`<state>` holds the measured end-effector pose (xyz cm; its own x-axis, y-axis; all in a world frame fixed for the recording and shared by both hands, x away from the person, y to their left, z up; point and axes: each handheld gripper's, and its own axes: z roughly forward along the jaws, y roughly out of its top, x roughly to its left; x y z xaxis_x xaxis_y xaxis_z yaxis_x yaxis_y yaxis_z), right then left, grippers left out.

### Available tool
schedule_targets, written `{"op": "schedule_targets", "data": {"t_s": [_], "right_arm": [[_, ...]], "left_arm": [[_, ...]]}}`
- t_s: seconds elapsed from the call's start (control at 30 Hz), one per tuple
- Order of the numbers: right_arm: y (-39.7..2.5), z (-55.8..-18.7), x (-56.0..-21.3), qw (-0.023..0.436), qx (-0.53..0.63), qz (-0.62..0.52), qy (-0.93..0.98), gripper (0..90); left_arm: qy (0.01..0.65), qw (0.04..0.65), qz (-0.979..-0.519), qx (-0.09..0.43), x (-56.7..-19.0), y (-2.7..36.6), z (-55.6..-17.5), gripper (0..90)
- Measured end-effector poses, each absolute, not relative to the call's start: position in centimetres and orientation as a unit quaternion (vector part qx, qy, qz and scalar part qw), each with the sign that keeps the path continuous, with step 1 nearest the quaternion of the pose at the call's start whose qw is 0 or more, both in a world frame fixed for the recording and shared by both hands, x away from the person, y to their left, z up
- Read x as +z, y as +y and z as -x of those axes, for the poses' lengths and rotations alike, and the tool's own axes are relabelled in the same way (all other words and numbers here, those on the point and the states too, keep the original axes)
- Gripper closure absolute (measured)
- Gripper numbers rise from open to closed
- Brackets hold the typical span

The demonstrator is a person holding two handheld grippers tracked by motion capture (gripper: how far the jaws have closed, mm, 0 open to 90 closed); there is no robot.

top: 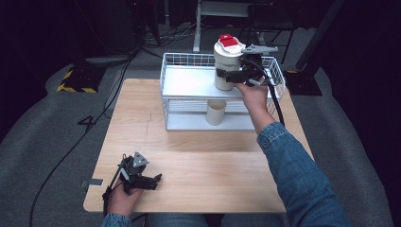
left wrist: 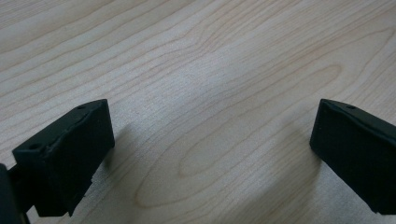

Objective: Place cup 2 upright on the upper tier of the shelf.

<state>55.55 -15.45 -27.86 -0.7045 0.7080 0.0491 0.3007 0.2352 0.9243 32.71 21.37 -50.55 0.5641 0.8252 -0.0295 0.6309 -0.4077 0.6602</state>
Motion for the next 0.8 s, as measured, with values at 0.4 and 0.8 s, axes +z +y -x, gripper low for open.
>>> {"op": "schedule_targets", "data": {"t_s": [0.4,0.8], "right_arm": [[-15.63,-55.56,-28.27,0.193,0.526,-0.33,0.76,14.7],[-16.02,-55.28,-28.72,0.195,0.536,-0.326,0.754,14.4]], "left_arm": [[0.441,0.319,-0.825,0.152,-50.55,21.37,-32.71,0.3],[0.441,0.318,-0.825,0.153,-50.55,21.37,-32.71,0.3]]}}
